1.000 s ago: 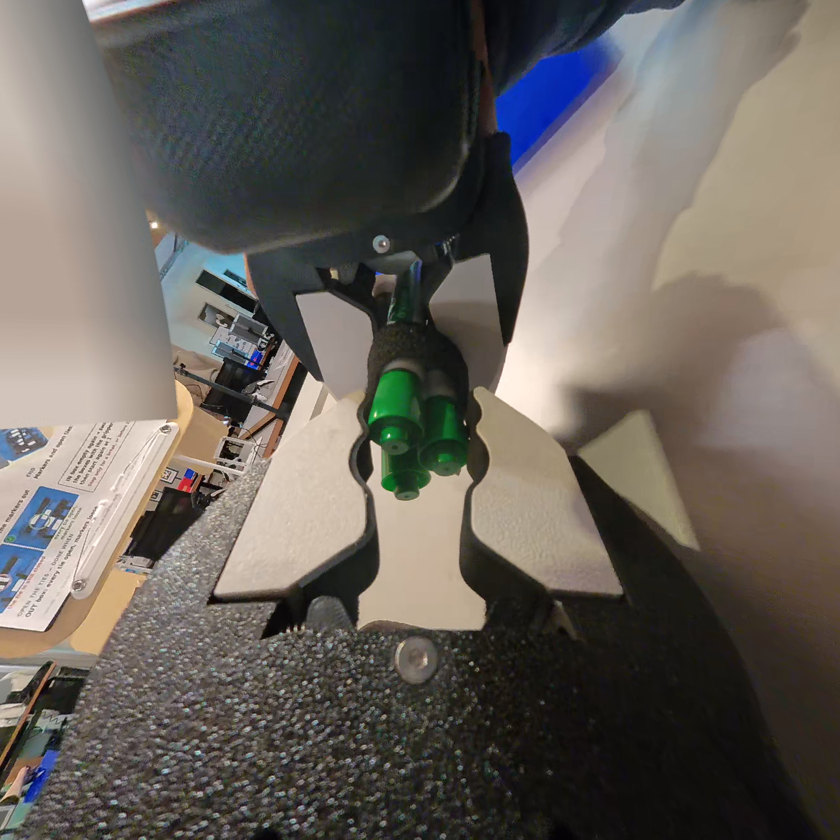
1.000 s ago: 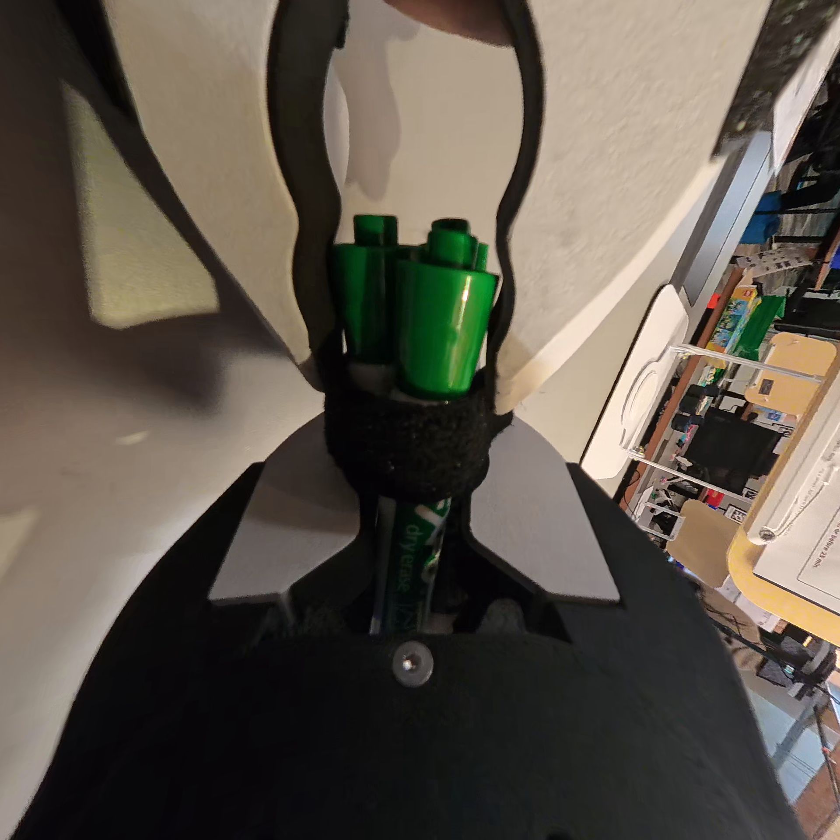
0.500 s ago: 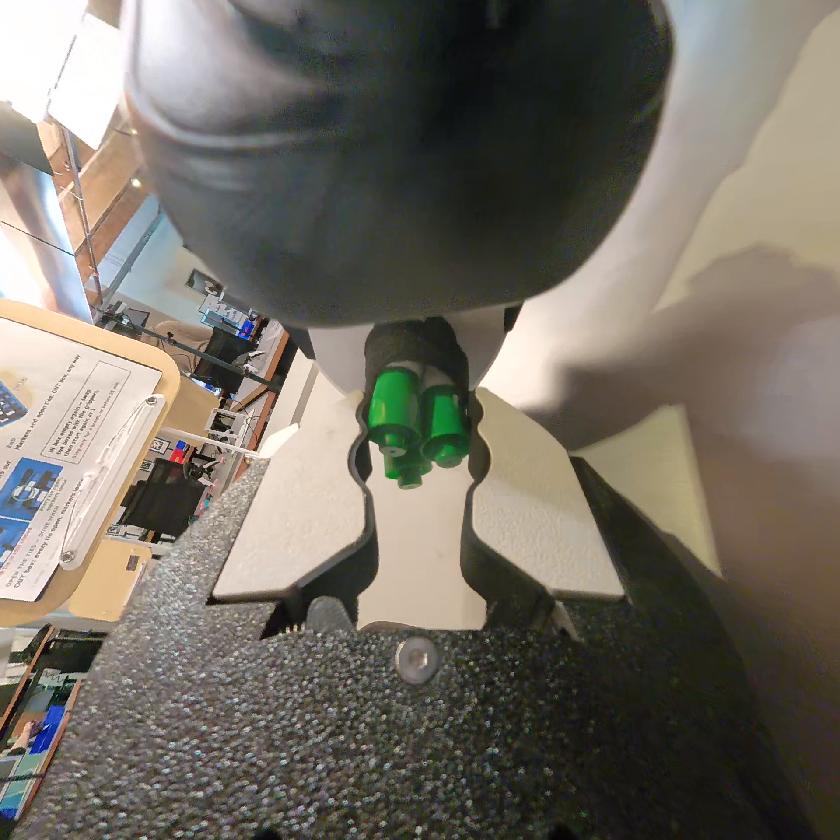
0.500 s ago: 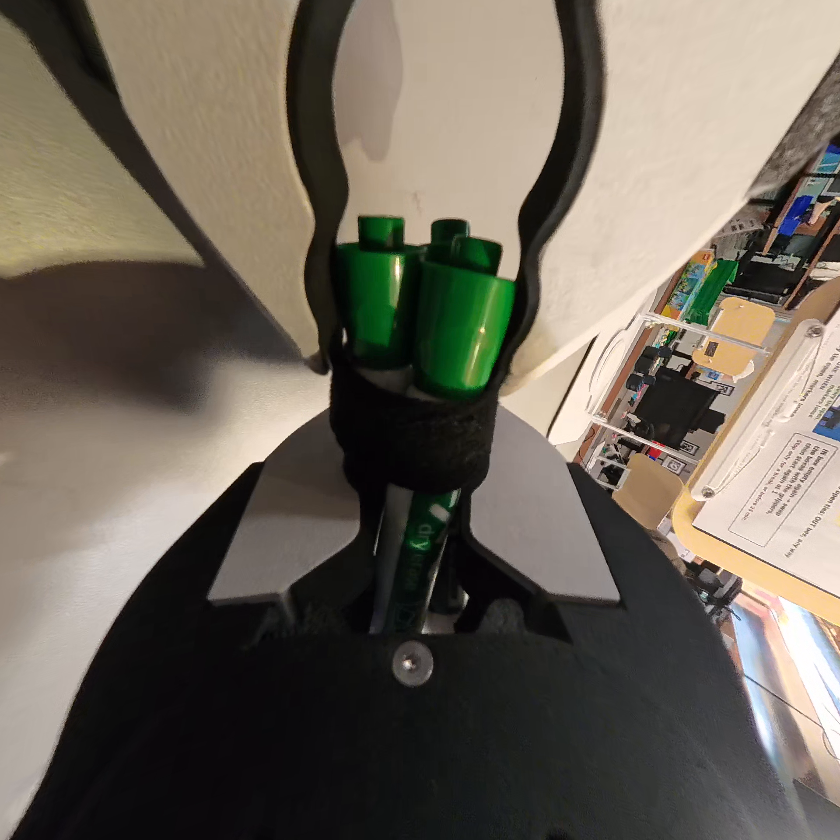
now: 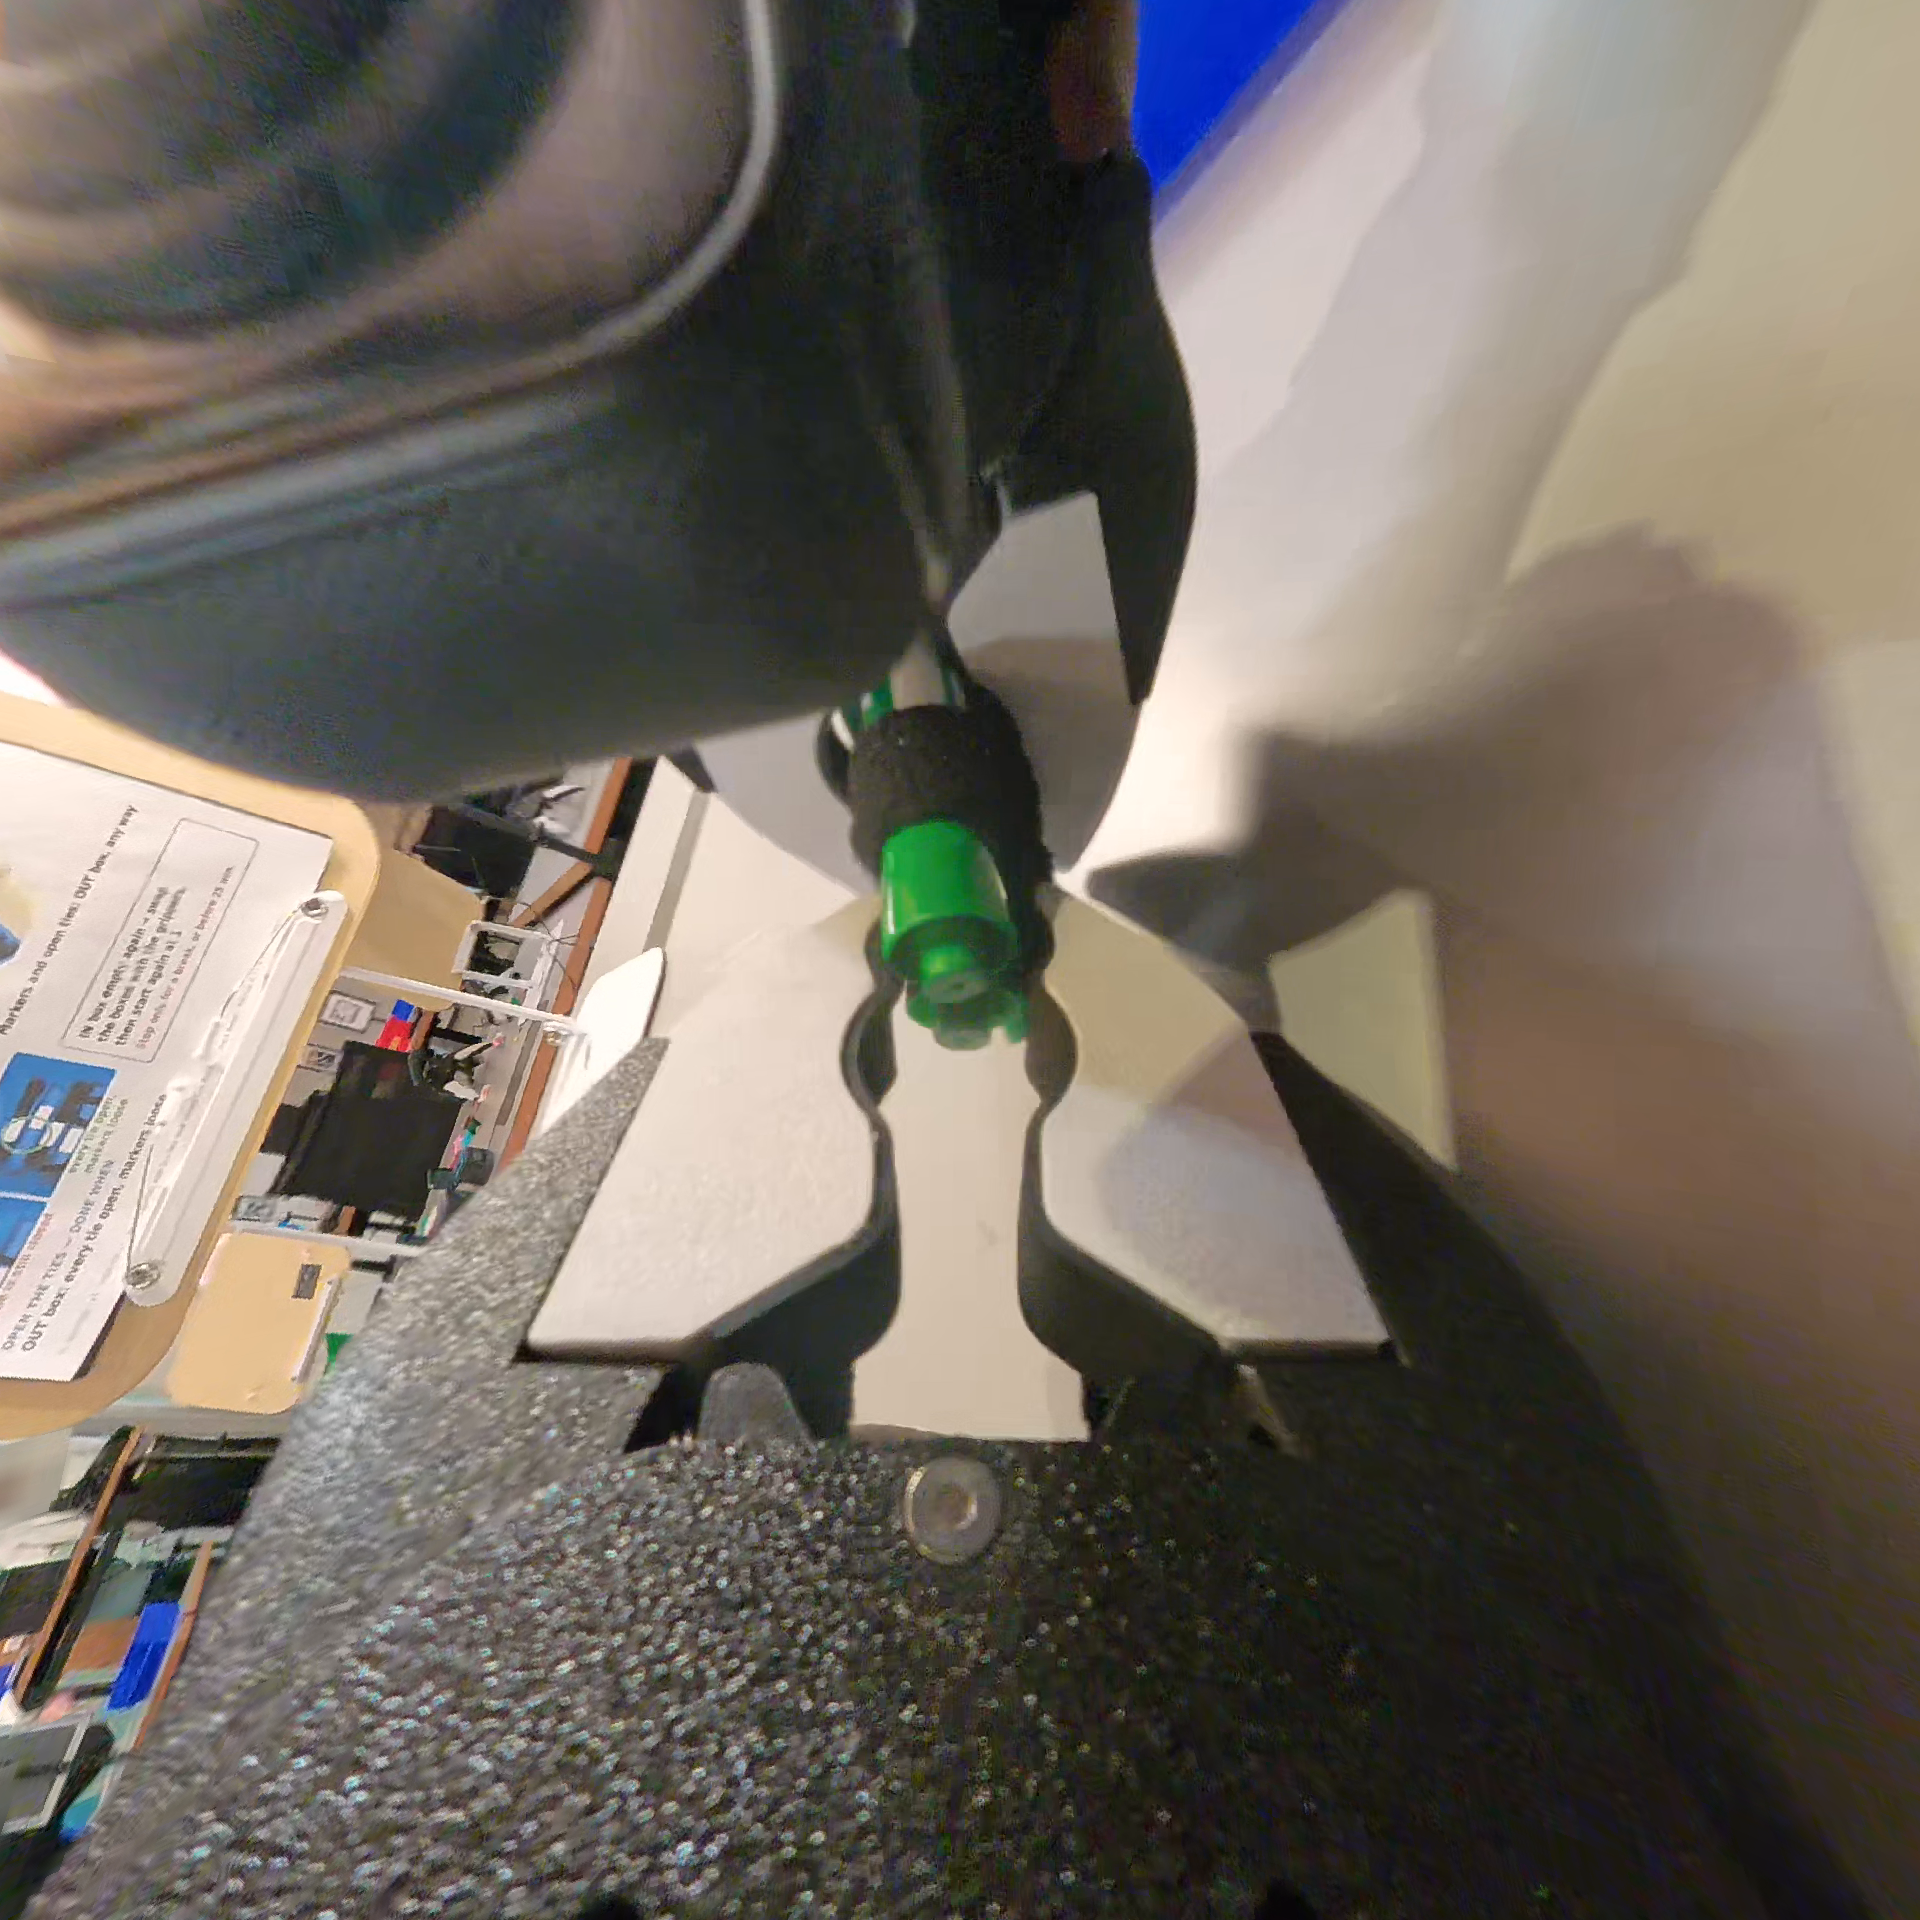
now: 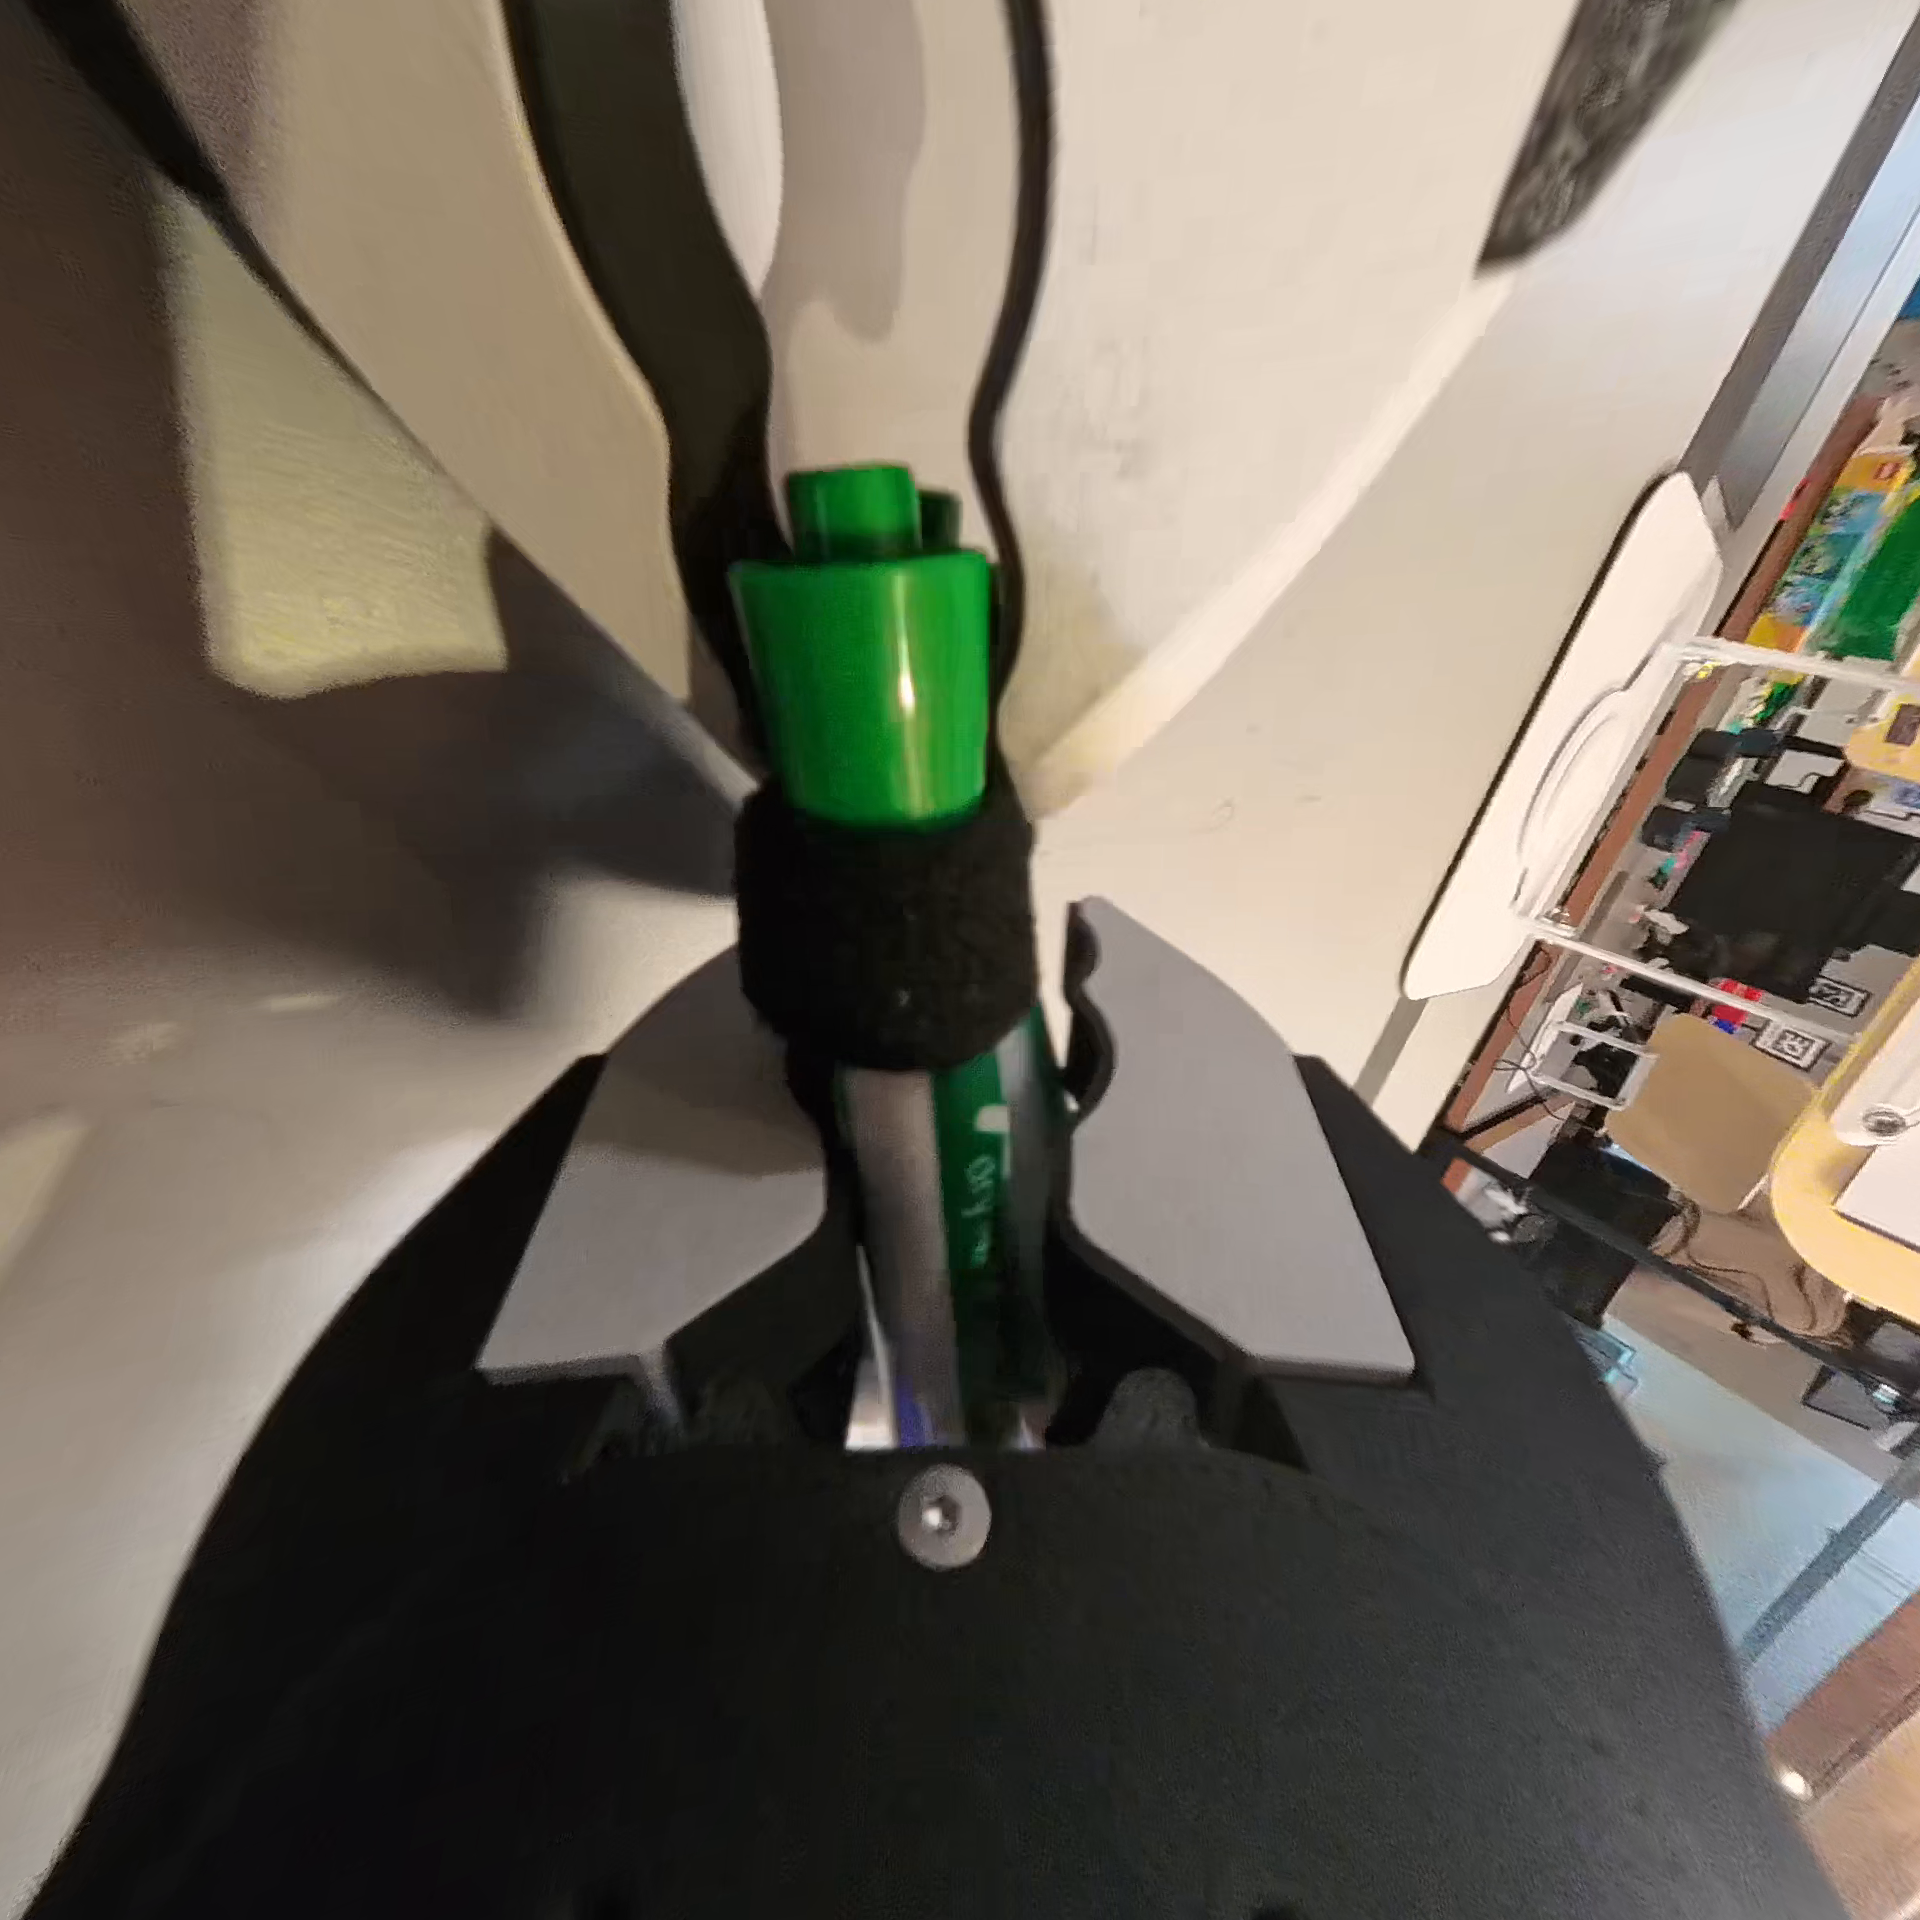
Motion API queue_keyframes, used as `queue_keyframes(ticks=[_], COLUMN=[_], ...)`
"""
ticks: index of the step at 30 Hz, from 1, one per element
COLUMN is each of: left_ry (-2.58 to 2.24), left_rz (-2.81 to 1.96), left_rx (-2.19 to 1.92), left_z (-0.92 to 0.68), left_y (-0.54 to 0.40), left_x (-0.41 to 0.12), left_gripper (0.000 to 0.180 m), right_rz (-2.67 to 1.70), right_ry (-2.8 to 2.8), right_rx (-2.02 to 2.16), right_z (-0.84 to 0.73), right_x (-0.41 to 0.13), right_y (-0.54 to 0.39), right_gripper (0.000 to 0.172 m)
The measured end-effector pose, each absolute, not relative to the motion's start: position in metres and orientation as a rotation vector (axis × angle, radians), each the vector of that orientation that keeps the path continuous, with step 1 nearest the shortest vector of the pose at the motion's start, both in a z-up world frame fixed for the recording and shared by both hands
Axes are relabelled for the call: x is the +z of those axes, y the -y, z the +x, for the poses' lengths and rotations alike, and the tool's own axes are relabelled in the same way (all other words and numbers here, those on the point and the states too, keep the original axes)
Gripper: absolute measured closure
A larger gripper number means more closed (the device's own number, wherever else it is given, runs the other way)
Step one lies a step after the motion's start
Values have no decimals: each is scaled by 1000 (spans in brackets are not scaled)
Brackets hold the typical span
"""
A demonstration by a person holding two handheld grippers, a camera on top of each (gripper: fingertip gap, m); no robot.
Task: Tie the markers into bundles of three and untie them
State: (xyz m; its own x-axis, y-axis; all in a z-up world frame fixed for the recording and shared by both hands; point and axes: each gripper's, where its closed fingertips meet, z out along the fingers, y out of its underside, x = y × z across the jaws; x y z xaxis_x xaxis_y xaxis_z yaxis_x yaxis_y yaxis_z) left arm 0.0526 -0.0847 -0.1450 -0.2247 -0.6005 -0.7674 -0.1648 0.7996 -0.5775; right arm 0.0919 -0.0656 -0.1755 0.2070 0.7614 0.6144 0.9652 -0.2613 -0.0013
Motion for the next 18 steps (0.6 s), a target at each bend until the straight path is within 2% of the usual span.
queue_keyframes(ticks=[2, 11, 16, 18], left_ry=[-1770, -1790, -1821, -1900], left_rz=[-602, -636, -677, -677], left_rx=[-448, -464, -487, -513], left_z=[53, 52, 52, 50], left_y=[82, 77, 73, 73], left_x=[-143, -149, -153, -160], left_gripper=[160, 155, 143, 130], right_rz=[-2087, -2148, -2166, -2172], right_ry=[1633, 1591, 1567, 1559], right_rx=[-742, -694, -633, -603], right_z=[93, 102, 102, 103], right_x=[-176, -183, -183, -183], right_y=[67, 65, 65, 65], right_gripper=[142, 142, 143, 142])
